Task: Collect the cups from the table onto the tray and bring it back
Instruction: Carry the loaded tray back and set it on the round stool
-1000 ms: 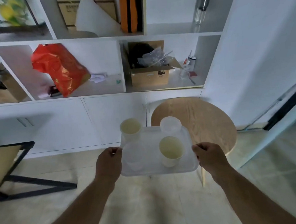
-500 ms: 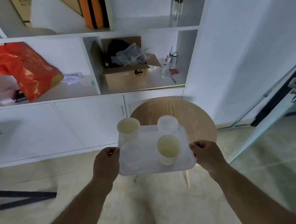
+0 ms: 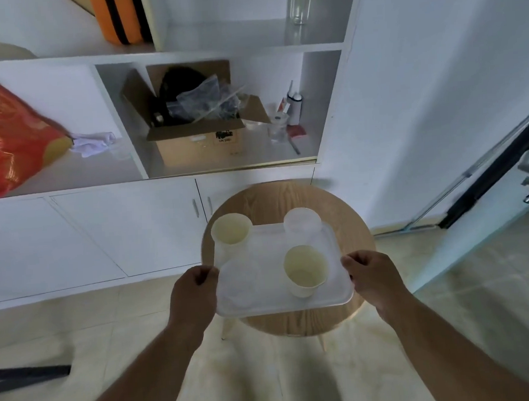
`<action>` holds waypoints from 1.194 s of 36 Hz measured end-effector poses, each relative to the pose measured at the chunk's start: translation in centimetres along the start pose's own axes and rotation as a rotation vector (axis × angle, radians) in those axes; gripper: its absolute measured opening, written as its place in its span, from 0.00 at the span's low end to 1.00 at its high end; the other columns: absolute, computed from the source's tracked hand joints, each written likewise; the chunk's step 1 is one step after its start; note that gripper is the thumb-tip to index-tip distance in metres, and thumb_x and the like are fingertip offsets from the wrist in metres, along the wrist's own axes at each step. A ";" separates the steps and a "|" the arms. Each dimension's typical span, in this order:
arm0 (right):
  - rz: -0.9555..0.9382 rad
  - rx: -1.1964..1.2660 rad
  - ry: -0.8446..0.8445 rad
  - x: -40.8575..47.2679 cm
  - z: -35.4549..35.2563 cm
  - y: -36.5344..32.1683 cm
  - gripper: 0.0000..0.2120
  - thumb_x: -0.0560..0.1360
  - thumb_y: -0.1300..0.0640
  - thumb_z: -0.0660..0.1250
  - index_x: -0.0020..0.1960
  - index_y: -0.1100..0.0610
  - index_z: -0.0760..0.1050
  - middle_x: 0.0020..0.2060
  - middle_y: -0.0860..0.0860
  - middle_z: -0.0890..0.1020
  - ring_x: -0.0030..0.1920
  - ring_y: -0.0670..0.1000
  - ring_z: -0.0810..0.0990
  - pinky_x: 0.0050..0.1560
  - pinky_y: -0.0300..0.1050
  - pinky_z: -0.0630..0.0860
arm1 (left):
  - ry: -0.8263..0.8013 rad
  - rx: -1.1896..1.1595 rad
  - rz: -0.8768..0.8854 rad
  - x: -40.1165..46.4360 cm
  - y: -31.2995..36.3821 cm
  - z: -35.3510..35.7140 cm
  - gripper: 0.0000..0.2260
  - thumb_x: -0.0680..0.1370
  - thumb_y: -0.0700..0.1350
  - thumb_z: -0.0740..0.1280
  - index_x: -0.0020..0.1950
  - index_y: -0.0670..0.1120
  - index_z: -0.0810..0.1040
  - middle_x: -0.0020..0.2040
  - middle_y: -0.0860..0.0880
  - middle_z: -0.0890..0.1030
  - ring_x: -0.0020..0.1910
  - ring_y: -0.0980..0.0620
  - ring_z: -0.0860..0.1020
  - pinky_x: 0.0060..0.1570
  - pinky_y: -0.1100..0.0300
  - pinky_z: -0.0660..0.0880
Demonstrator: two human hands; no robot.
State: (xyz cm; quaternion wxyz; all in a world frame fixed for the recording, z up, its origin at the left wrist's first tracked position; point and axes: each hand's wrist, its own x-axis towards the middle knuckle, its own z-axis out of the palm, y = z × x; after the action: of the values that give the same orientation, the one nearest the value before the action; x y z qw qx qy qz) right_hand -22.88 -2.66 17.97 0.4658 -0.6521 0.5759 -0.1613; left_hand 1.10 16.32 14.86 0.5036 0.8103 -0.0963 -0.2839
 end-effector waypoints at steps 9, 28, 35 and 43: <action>-0.008 -0.102 -0.098 7.9 -1.7 2.9 0.13 0.80 0.58 0.66 0.44 0.60 0.86 0.41 0.60 0.88 0.46 0.63 0.86 0.39 0.45 0.78 | -0.010 0.052 -0.028 2.3 -0.2 6.5 0.08 0.79 0.45 0.67 0.51 0.53 0.86 0.46 0.52 0.88 0.47 0.46 0.85 0.48 0.48 0.83; 0.132 -0.273 -0.296 19.5 1.2 11.9 0.10 0.79 0.59 0.67 0.41 0.59 0.83 0.35 0.55 0.85 0.37 0.54 0.80 0.41 0.49 0.74 | 0.002 0.202 -0.235 7.0 -6.9 16.2 0.10 0.75 0.43 0.67 0.48 0.53 0.88 0.43 0.56 0.88 0.45 0.51 0.85 0.47 0.52 0.82; 0.123 -0.393 -0.298 21.1 3.4 13.9 0.13 0.81 0.57 0.66 0.39 0.57 0.84 0.36 0.54 0.86 0.42 0.57 0.84 0.47 0.53 0.80 | -0.001 0.228 -0.244 8.7 -9.7 17.4 0.07 0.74 0.44 0.69 0.44 0.50 0.87 0.41 0.52 0.88 0.44 0.47 0.85 0.46 0.49 0.83; 0.143 -0.417 -0.290 21.5 4.5 15.4 0.15 0.81 0.57 0.65 0.38 0.57 0.83 0.34 0.52 0.84 0.37 0.52 0.80 0.40 0.46 0.73 | -0.011 0.250 -0.250 9.8 -11.9 17.7 0.09 0.75 0.43 0.67 0.45 0.39 0.84 0.43 0.42 0.86 0.41 0.43 0.82 0.37 0.55 0.74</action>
State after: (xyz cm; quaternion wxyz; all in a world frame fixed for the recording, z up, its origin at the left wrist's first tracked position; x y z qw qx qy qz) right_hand -22.68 -18.67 -3.53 0.4094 -0.7081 0.5684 0.0893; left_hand -2.32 4.14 -4.90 0.3590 0.8707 -0.0321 -0.3346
